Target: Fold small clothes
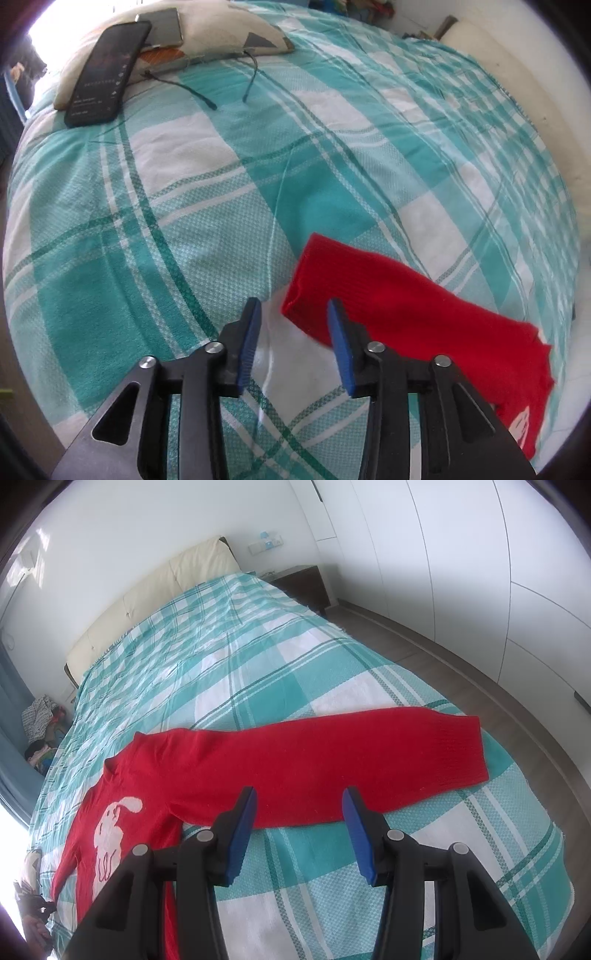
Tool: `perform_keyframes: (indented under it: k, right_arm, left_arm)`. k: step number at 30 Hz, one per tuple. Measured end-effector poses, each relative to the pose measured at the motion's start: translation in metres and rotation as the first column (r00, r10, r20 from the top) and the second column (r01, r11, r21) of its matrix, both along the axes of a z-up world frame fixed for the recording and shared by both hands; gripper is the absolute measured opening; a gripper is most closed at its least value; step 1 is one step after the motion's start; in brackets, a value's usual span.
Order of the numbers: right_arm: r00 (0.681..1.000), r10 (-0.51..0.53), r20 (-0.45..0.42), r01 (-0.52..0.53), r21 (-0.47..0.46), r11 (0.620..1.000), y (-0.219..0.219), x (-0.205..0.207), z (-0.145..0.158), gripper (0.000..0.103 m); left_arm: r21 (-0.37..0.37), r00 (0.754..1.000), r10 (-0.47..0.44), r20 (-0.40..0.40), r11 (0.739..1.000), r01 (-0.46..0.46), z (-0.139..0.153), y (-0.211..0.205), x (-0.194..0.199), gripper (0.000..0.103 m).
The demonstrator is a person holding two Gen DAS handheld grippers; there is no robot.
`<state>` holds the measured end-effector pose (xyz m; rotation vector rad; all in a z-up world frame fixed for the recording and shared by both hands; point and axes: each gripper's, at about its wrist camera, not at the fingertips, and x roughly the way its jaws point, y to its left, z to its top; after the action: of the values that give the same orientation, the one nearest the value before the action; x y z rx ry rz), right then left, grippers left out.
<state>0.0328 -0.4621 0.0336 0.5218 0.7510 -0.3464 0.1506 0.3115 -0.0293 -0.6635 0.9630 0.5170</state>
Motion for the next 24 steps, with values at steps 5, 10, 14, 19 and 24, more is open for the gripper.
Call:
perform_keyframes:
  k: [5,10,14,19,24]
  right_arm:
    - [1.0,0.007,-0.003,-0.007,0.001,1.0,0.003,0.005,-0.002,0.05]
    - [0.999,0.032,-0.015,-0.032,-0.037,0.999,0.013,0.009,-0.003,0.05]
    - [0.999,0.033,-0.027,-0.035,-0.056,0.998,0.015,0.011,-0.005,0.05]
    - [0.999,0.026,-0.027,-0.028,-0.044,0.999,0.012,0.012,-0.006,0.05]
    - [0.999,0.04,-0.026,-0.041,-0.061,0.997,0.014,0.011,-0.004,0.05]
  left_arm:
    - [0.13,0.995,-0.1,0.027,0.987,0.096,0.014,0.0,0.023,0.064]
    - [0.109,0.98,-0.189,-0.061,0.975,0.195,-0.014,0.002,0.055,0.065]
    - [0.03,0.958,-0.28,-0.064,0.959,0.282,-0.033,-0.003,0.066,0.01]
    - [0.183,0.977,-0.199,-0.073,0.961,0.209,-0.017,-0.004,0.065,0.006]
    - [0.201,0.972,-0.2,-0.122,0.954,0.221,-0.031,-0.007,0.069,0.007]
